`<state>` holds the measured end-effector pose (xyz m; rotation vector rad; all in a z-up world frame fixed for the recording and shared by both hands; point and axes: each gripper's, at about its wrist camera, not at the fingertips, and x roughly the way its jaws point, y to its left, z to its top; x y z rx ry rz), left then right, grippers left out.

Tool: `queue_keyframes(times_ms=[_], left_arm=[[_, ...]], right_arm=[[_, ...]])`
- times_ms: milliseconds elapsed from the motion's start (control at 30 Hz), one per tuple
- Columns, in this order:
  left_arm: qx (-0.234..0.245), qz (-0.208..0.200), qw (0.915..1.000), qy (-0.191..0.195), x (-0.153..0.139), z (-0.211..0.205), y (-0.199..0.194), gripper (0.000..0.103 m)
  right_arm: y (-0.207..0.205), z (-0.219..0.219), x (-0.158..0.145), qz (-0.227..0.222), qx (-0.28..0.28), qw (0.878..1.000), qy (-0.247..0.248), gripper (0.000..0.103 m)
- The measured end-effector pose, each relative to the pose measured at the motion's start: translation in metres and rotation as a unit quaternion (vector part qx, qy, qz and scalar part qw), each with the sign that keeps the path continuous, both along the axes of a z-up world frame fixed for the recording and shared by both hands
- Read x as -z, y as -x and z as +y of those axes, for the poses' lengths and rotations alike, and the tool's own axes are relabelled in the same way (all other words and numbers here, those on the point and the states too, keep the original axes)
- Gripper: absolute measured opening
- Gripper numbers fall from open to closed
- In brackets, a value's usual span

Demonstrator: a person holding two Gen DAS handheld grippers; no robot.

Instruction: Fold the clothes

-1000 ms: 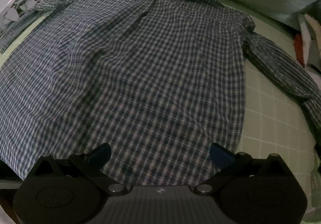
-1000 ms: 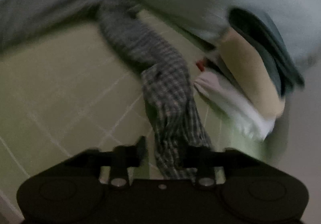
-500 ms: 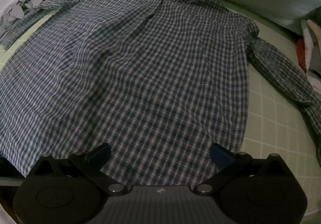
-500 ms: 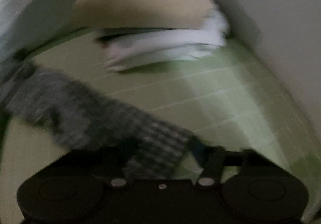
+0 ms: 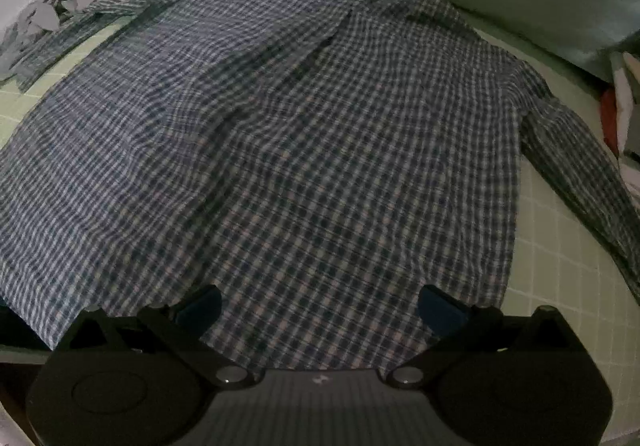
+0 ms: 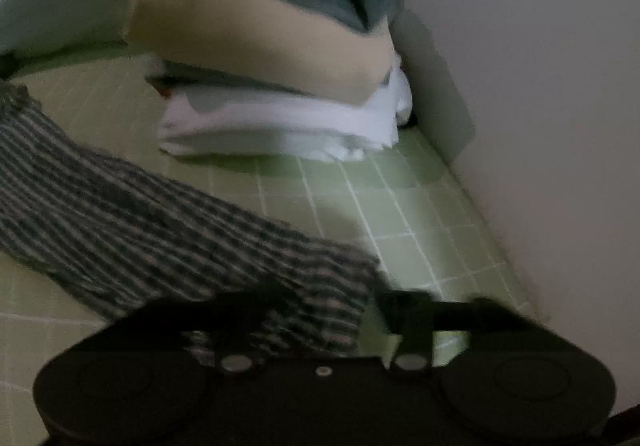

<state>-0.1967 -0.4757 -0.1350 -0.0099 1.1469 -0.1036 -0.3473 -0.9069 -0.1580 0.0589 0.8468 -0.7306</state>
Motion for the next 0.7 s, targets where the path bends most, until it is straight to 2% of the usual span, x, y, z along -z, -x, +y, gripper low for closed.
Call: queue_keyframes(times_ms=[133, 300, 533, 700], left_arm=[[-0.02, 0.002, 0.9998, 0.001, 0.0, 0.008, -0.003, 0.103], [-0.047, 0.0, 0.9989, -0.003, -0.001, 0.021, -0.01, 0.103], [-0.086, 0.008, 0.9963, -0.01, 0.008, 0.036, -0.03, 0.103], [-0.123, 0.015, 0.9921, -0.02, 0.019, 0.044, -0.049, 0.103]], right_arm=[[-0.018, 0.01, -0.008, -0.028, -0.023, 0.999, -0.022, 0.088], [-0.067, 0.051, -0.02, -0.052, -0.107, 0.992, -0.032, 0.09], [-0.164, 0.089, -0.023, -0.075, -0.205, 0.972, -0.084, 0.091], [-0.242, 0.095, -0.018, -0.089, -0.25, 0.956, -0.128, 0.09]])
